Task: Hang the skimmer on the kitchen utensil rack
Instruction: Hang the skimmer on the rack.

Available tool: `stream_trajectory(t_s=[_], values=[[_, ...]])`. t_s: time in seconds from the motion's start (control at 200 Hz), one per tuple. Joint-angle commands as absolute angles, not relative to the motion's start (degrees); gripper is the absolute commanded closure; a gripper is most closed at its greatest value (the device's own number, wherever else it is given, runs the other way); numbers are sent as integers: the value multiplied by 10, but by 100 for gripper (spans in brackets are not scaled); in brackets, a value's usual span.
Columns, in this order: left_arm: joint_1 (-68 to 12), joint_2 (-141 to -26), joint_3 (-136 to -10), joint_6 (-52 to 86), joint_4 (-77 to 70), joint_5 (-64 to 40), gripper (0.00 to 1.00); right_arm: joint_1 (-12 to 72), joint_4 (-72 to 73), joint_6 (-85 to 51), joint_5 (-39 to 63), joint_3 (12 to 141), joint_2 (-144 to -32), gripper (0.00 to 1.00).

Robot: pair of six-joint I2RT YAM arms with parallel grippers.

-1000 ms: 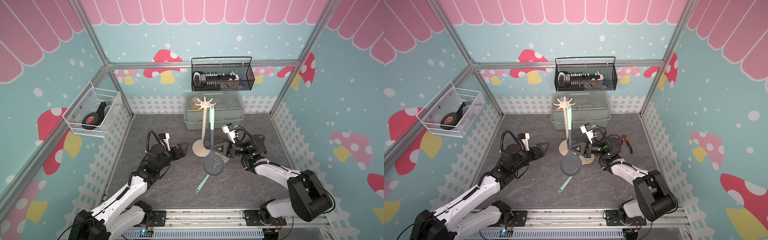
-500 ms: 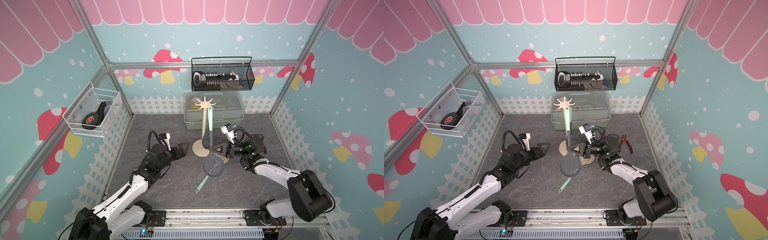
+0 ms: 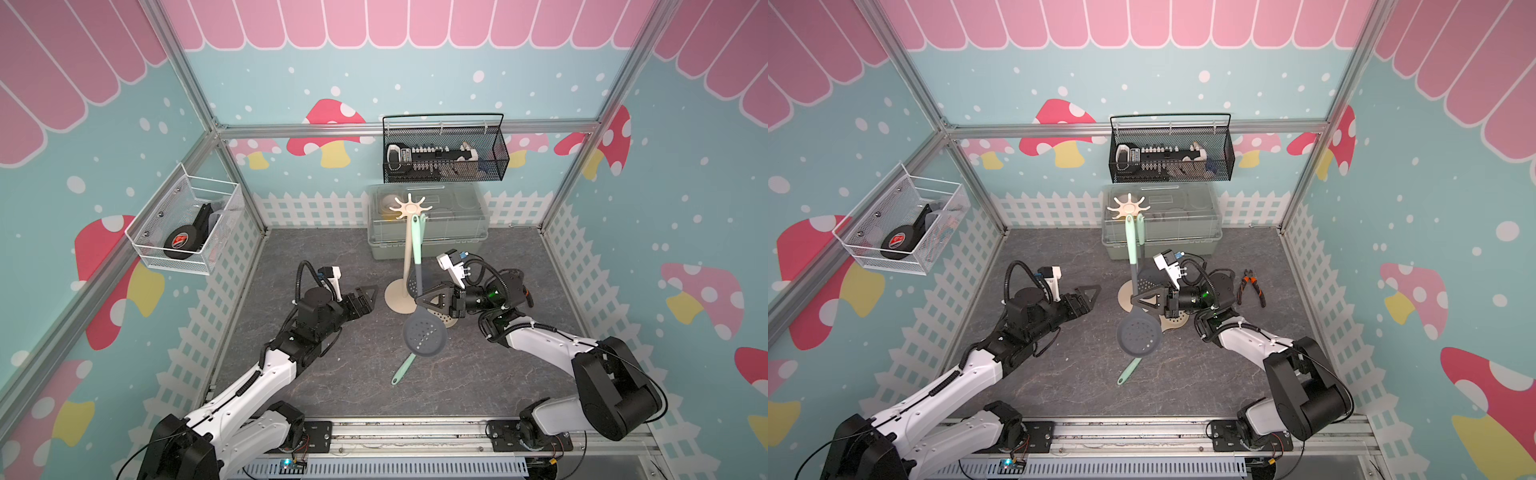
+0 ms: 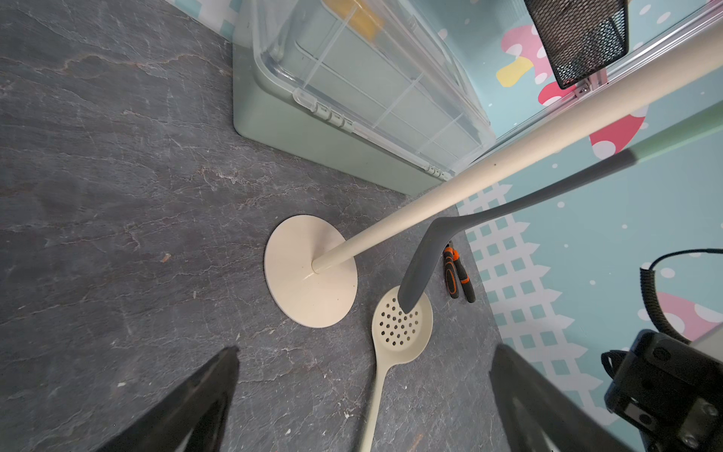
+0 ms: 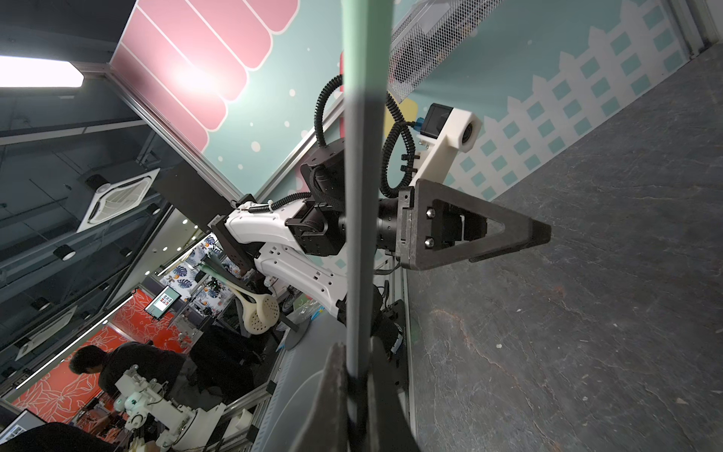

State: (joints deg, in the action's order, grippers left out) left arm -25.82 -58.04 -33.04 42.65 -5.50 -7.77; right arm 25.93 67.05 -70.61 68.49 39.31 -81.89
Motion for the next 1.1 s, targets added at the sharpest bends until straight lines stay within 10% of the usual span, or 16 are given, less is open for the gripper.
stream_trajectory(t_s=[0.0,1.096], values=[[-254,-583,-346,427,-62,-83,1,262,693,-707,687,409,-828,100],[-254,-571,-339,437,-59,-93,1,263,721,-758,622,425,-960,98]])
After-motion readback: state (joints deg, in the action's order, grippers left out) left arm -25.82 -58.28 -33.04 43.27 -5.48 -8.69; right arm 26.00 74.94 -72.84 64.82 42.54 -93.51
